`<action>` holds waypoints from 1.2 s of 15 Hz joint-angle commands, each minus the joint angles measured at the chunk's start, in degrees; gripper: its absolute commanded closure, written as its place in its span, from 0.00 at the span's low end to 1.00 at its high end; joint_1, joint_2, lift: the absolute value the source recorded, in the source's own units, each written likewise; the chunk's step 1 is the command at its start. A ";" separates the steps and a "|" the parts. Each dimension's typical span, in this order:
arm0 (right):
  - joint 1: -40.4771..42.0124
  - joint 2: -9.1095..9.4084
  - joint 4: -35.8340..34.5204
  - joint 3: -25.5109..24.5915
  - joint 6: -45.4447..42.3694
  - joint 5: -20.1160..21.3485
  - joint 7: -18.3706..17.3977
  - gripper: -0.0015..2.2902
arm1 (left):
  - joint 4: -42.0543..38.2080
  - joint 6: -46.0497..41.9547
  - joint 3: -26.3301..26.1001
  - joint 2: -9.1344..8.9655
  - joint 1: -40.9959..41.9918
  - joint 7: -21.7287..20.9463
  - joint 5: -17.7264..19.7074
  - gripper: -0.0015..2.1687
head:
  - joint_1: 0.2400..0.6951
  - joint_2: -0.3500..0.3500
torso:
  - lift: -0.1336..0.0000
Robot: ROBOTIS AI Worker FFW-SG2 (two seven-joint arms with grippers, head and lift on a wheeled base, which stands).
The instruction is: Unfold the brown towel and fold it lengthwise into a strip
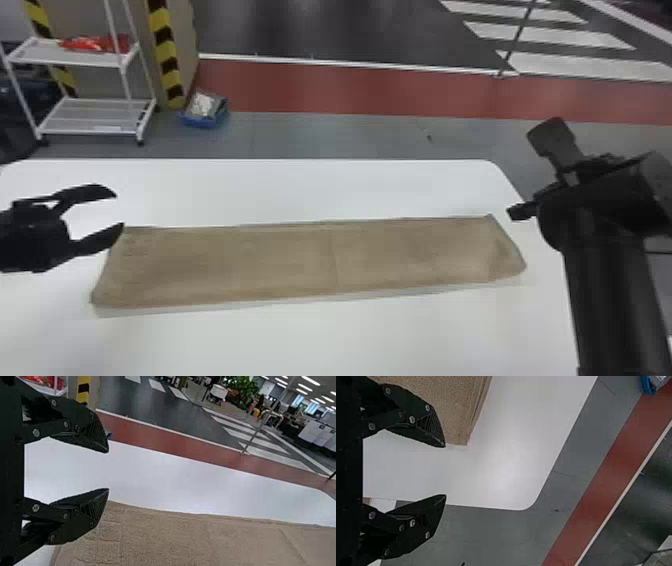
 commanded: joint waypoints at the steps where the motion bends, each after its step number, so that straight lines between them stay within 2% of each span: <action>1: 1.00 0.81 -2.15 -2.10 0.72 -2.35 -1.29 0.02 | -0.18 0.00 1.60 0.00 0.66 0.47 2.47 0.05 | 1.00 0.28 | 0.10; 3: 5.30 1.60 -11.73 -3.77 7.93 -10.18 -1.90 0.03 | -0.35 -0.35 4.68 0.00 1.36 0.56 8.89 0.05 | 1.00 0.28 | 0.10; 5: 14.71 5.73 -27.55 -4.92 14.78 -19.67 -5.68 0.03 | -0.88 0.18 7.40 -0.71 3.03 -0.14 23.57 0.05 | 1.00 0.31 | 0.10; 7: 23.76 10.70 -40.47 -4.83 15.66 -26.17 -12.54 0.03 | -2.90 5.98 8.81 -3.08 5.05 -0.23 35.79 0.05 | 1.00 0.35 | 0.10; 9: 33.34 10.70 -49.70 -2.28 14.08 -31.97 -21.85 0.03 | -5.01 17.75 9.16 -6.07 7.34 0.30 50.81 0.05 | 1.00 0.41 | 0.10; 10: 39.23 10.70 -52.25 0.71 10.21 -34.17 -29.32 0.04 | -6.86 20.39 8.99 -7.56 9.27 0.83 56.88 0.05 | 1.00 0.44 | 0.10; 11: 44.68 10.70 -52.69 3.96 1.95 -36.19 -37.15 0.04 | -9.32 20.21 8.63 -9.41 11.99 3.20 59.16 0.05 | 1.00 0.45 | 0.10; 13: 51.09 10.70 -51.72 10.11 -14.57 -36.54 -47.78 0.04 | -12.92 21.80 6.79 -12.48 16.21 8.21 61.63 0.05 | 1.00 0.47 | 0.10; 14: 53.82 10.70 -49.70 11.34 -25.47 -39.88 -51.03 0.04 | -14.33 24.96 5.47 -12.66 18.06 10.58 63.82 0.05 | 1.00 0.49 | 0.10; 15: 55.75 10.70 -48.29 11.96 -31.97 -42.87 -51.56 0.04 | -15.21 26.37 4.24 -12.75 19.64 11.81 65.40 0.05 | 1.00 0.52 | 0.10; 16: 57.33 10.70 -46.53 12.93 -36.72 -43.93 -52.97 0.04 | -16.61 26.37 3.01 -13.27 21.93 13.75 66.20 0.05 | 1.00 0.59 | 0.10; 17: 58.30 10.70 -44.16 13.89 -40.94 -43.57 -56.48 0.04 | -18.55 26.37 2.31 -13.71 24.56 16.29 66.55 0.05 | 1.00 0.62 | 0.10; 18: 58.39 10.70 -42.23 14.42 -43.40 -43.75 -58.50 0.04 | -19.16 26.19 1.87 -14.07 26.41 17.53 66.55 0.05 | 1.00 0.63 | 0.10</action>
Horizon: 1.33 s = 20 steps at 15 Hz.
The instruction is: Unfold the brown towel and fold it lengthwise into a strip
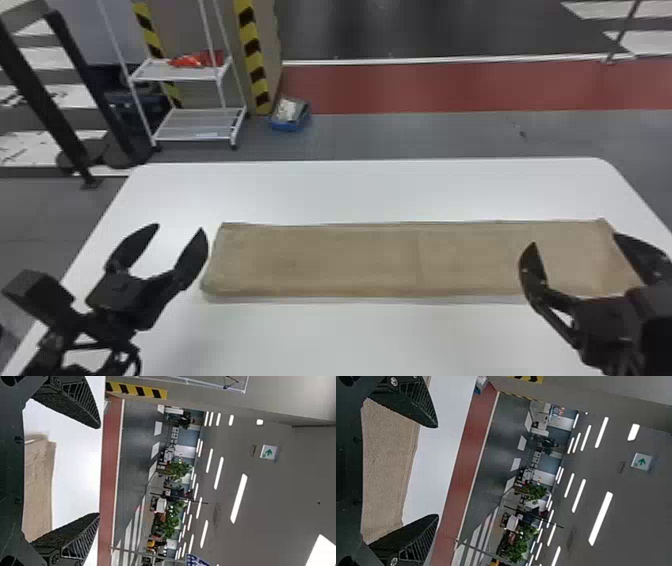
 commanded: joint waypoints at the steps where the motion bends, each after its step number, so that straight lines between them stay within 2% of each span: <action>1: 0.89 0.32 4.82 1.76 -5.98 -0.93 -3.33 0.04 | -2.58 -0.56 -1.09 -0.84 5.65 3.38 0.00 0.05 | 1.00 0.64 | 0.10; 2: 0.80 0.32 7.10 2.56 -8.44 -1.10 -4.30 0.04 | -4.25 -2.49 -1.09 -1.08 8.64 6.72 -1.49 0.05 | 1.00 0.65 | 0.10; 4: 1.33 0.32 8.77 3.52 -10.73 -4.44 -5.00 0.04 | -5.92 -9.88 -2.67 -1.08 12.59 11.73 -6.50 0.05 | 1.00 0.70 | 0.10; 6: 3.44 0.32 8.68 5.72 -15.12 -4.71 -5.00 0.04 | -7.86 -10.05 -3.03 -1.08 14.88 13.31 -8.00 0.05 | 1.00 0.74 | 0.10; 7: 3.97 0.32 8.68 7.30 -16.18 -4.62 -4.92 0.04 | -8.39 -11.64 -4.08 -1.08 15.76 16.56 -12.21 0.05 | 1.00 0.75 | 0.10; 8: 4.14 0.32 8.59 8.62 -16.53 -4.62 -4.92 0.04 | -9.09 -12.16 -5.22 -1.08 16.72 19.99 -14.85 0.05 | 1.00 0.79 | 0.10; 11: 4.85 0.32 8.51 10.64 -16.18 -4.36 -5.00 0.04 | -11.29 -14.10 -9.53 -1.08 20.41 25.88 -15.99 0.05 | 1.00 0.86 | 0.10; 20: 5.55 0.32 7.89 11.52 -13.37 -4.36 -5.09 0.04 | -13.04 -12.16 -9.53 -1.08 22.08 27.99 -15.99 0.05 | 1.00 0.87 | 0.10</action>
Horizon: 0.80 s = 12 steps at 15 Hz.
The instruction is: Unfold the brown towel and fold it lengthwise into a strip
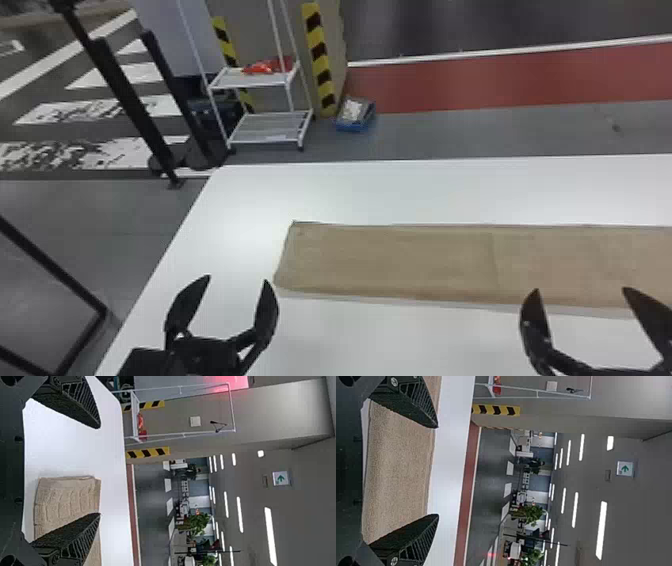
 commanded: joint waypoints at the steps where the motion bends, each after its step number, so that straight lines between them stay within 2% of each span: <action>1: 0.13 0.32 0.03 0.24 0.54 0.00 0.00 0.04 | -0.73 -0.04 0.17 -0.15 0.44 0.64 0.00 0.05 | 1.00 0.87 | 0.10; 12: 0.57 0.32 -0.32 1.64 0.54 0.00 -0.18 0.04 | -1.52 -0.92 0.61 -0.15 2.11 1.26 0.00 0.05 | 1.00 0.92 | 0.10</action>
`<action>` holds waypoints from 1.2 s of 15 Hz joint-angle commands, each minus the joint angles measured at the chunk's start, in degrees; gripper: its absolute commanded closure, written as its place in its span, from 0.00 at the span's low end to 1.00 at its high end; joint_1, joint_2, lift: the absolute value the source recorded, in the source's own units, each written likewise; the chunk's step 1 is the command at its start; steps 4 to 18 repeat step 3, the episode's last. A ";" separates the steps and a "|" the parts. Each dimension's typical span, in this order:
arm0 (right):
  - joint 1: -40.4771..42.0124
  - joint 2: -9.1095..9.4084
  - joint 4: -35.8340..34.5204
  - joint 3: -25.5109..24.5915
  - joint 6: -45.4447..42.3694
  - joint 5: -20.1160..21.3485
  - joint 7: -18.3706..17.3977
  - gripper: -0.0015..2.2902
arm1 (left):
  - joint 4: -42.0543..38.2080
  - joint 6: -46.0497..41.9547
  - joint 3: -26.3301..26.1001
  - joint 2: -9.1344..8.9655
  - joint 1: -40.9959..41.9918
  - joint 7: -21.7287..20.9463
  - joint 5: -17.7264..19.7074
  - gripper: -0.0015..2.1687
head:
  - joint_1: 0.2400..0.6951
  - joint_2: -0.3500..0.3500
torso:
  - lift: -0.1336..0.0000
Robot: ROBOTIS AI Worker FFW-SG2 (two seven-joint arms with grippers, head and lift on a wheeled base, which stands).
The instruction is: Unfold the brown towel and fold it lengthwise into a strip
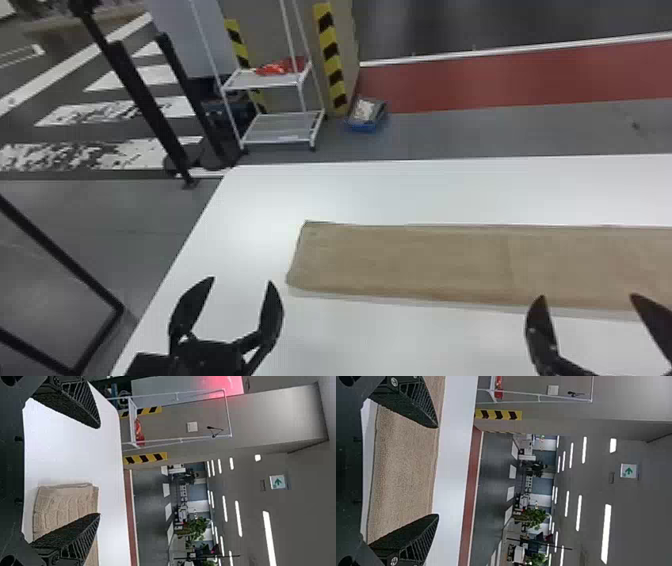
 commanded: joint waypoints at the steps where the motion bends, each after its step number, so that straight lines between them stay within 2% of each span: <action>1: -0.03 0.32 -0.12 0.17 0.00 0.00 -0.04 0.04 | 0.13 0.00 0.03 -0.15 0.05 -0.01 0.00 0.05 | 1.00 0.92 | 0.10; 18: -0.03 0.32 -0.39 0.26 1.06 0.00 -0.30 0.04 | 0.13 0.00 0.03 -0.15 -0.04 -0.09 0.00 0.05 | 1.00 0.93 | 0.10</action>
